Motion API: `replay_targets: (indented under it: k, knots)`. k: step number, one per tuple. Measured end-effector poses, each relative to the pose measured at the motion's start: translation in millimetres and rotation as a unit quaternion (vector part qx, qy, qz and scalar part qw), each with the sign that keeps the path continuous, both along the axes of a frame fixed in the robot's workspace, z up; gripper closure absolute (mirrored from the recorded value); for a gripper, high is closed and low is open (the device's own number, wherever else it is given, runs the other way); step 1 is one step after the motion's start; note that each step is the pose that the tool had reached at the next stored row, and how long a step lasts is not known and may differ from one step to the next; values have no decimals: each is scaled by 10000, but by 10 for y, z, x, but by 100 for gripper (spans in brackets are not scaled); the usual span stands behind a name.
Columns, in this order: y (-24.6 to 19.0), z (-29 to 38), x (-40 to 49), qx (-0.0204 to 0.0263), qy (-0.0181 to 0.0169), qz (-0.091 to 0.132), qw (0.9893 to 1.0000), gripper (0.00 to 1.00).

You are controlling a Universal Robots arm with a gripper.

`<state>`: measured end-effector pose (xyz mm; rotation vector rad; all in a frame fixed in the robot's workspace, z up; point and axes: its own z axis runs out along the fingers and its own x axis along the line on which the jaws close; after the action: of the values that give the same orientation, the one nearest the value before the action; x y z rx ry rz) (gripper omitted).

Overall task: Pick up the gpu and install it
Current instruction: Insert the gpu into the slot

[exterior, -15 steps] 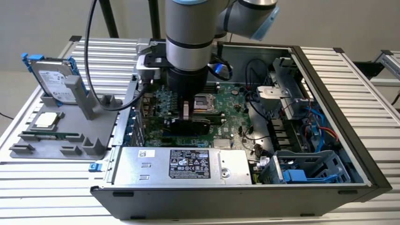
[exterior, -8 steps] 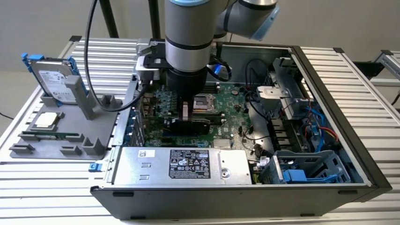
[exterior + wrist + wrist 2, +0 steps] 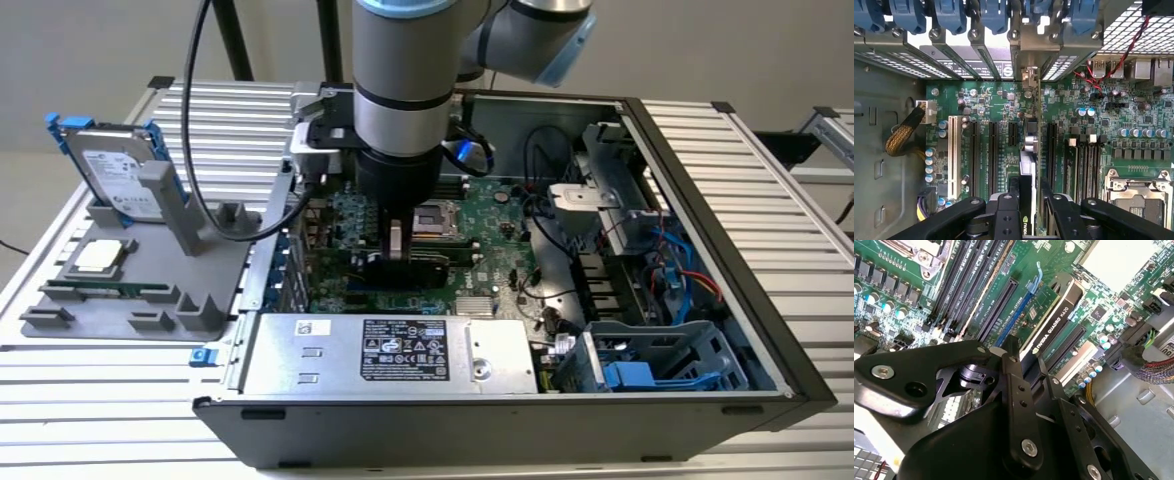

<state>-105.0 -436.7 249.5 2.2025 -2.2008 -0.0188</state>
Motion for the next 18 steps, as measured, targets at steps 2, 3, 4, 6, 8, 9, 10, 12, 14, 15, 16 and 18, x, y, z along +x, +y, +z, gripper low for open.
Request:
replay_targets:
  k: [2, 3, 4, 6, 8, 9, 10, 12, 14, 15, 16, 18]
  knots:
    - [-1, 24, 12, -6, 22, 0, 10000, 100]
    - [-2, 38, 20, -8, 29, 0, 10000, 100]
    - [-2, 49, 30, -7, 38, 0, 10000, 100]
    - [-1, 69, 54, -5, 55, 1, 10000, 100]
    - [-1, 86, 80, -5, 67, 0, 10000, 100]
    - [-1, 88, 82, -5, 68, 1, 10000, 100]
    - [-1, 88, 82, -5, 68, 0, 10000, 100]
    - [-1, 89, 82, -6, 68, 0, 10000, 100]
    - [2, 90, 79, -7, 69, 0, 10000, 100]
    - [4, 89, 79, -7, 68, 1, 10000, 100]
    - [6, 89, 80, -7, 68, 1, 10000, 100]
    - [7, 89, 79, -6, 68, 1, 10000, 100]
